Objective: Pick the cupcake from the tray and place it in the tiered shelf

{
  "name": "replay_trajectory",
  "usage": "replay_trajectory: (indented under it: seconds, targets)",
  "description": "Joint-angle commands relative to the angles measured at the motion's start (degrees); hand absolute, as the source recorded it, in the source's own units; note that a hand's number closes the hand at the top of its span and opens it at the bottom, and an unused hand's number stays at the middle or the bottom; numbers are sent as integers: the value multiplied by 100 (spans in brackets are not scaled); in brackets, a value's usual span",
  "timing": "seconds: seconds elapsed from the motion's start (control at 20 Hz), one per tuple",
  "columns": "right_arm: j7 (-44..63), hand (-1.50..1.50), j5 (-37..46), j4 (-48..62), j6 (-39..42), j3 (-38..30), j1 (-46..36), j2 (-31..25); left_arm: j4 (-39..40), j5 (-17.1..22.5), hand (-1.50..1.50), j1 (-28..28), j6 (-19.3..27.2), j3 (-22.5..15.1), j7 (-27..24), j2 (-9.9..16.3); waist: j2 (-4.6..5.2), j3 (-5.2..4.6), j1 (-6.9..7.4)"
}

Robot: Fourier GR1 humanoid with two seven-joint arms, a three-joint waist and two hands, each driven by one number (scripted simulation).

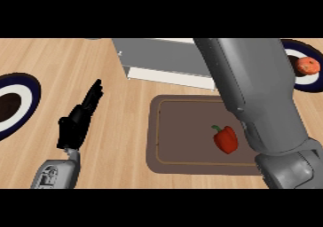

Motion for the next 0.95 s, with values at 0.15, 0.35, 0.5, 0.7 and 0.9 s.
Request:
replay_trajectory:
  seconds: [0.15, 0.35, 0.5, 0.7, 0.9]
  targets:
    - [1348, -150, 439, -1475, 719, -584, 233, 123, 9, 44, 0, 121, 6, 87, 27, 40, -85, 6, -211]
    - [1413, -150, 111, -2144, 1641, -569, 745, 125, -217, 72, 0, 90, -8, 159, 237, 145, -170, 13, -284]
    - [1220, -150, -173, -2792, 2058, -441, 1221, 126, -138, -11, 0, 280, 143, 76, 52, -23, -216, 16, -413]
    - [1120, -150, -437, -3424, 2586, -158, 1846, 126, -17, 53, 0, 267, 86, 236, 61, 121, -234, 10, -519]
    - [842, -150, -882, -4511, 3024, -87, 2465, 126, -117, 52, 0, 411, 100, 264, 33, 153, -260, 18, -611]
